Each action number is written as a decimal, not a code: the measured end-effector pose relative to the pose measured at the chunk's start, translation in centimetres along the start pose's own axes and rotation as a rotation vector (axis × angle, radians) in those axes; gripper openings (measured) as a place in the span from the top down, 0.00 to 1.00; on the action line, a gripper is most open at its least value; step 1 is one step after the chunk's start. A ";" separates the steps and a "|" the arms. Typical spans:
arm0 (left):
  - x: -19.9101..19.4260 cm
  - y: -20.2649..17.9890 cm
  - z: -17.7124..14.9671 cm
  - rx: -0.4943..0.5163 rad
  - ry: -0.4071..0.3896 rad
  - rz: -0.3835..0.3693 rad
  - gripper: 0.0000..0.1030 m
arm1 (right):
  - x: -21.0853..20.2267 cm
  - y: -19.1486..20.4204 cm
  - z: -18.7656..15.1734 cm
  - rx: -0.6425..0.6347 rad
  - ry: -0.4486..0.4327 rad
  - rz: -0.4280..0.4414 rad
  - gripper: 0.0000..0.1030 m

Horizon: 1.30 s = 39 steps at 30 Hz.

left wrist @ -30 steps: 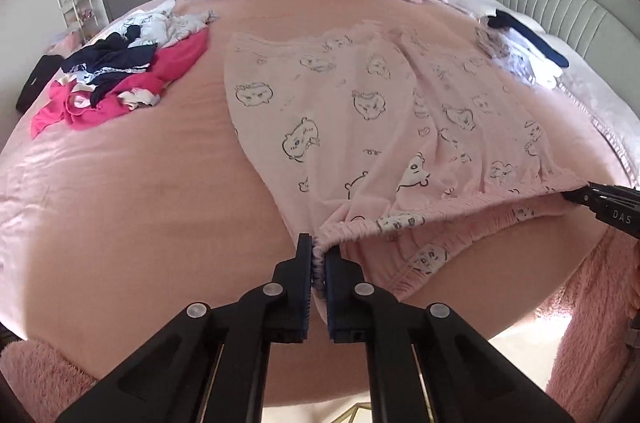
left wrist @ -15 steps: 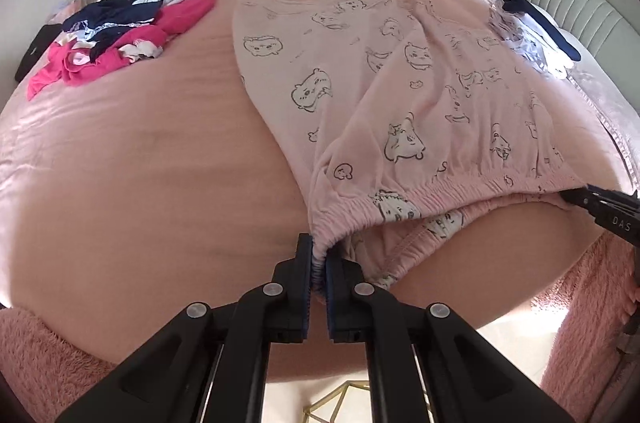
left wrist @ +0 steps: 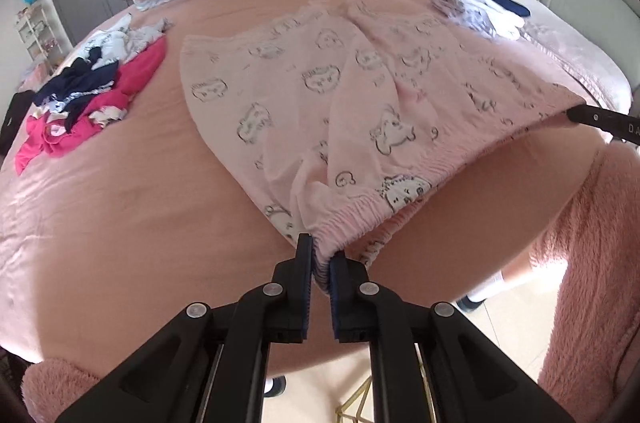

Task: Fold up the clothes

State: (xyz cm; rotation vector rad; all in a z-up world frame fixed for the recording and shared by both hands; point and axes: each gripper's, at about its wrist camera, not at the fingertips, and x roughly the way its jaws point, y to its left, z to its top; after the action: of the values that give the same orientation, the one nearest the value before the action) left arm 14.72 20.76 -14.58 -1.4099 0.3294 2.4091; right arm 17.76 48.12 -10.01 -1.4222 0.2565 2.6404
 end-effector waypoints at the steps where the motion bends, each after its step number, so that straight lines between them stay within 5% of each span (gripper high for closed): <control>1: 0.7 -0.2 -0.3 -0.003 0.029 0.001 0.93 | 1.2 -0.2 -1.0 0.002 0.049 -0.006 0.91; 5: 1.0 0.1 -0.6 -0.044 0.051 -0.026 0.92 | 4.2 -1.0 -3.3 0.066 0.201 0.010 0.91; 7: 0.7 0.4 -0.6 -0.059 0.055 -0.047 0.88 | 3.6 -1.0 -2.7 0.060 0.190 0.010 0.88; 11: 0.3 0.9 -0.6 -0.089 0.063 -0.090 0.55 | 2.2 -1.1 -2.6 0.050 0.190 0.005 0.70; 15: -0.1 1.5 -0.6 -0.119 0.070 -0.133 0.55 | -0.2 -0.7 -2.7 0.010 0.144 0.050 0.69; 21: -0.1 2.2 -0.7 -0.177 0.077 -0.158 0.58 | 1.6 -0.6 -1.6 0.028 0.128 0.066 0.69; 23: 0.4 2.2 -0.8 -0.199 0.082 -0.124 0.84 | 2.7 -0.9 -1.4 0.048 0.143 0.071 0.69; 25: 0.8 1.9 -1.1 -0.189 0.104 -0.094 0.90 | 4.0 -1.1 -1.7 0.063 0.185 0.077 0.69; 33: -2.5 -2.2 0.4 0.192 -0.009 0.189 0.96 | 4.5 -2.5 -1.8 0.124 0.159 0.121 0.70; 36: -1.2 -3.0 -1.0 0.242 0.054 0.123 0.94 | 4.6 -2.4 -1.7 0.115 0.147 0.088 0.70; 39: -1.0 -2.1 -1.2 0.187 0.095 0.022 0.93 | 5.0 -2.8 -1.5 0.149 0.171 0.121 0.70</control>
State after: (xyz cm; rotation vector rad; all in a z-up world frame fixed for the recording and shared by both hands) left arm 16.95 22.12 -14.39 -1.4442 0.5806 2.2649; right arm 16.78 50.75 -15.25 -1.6305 0.5619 2.5290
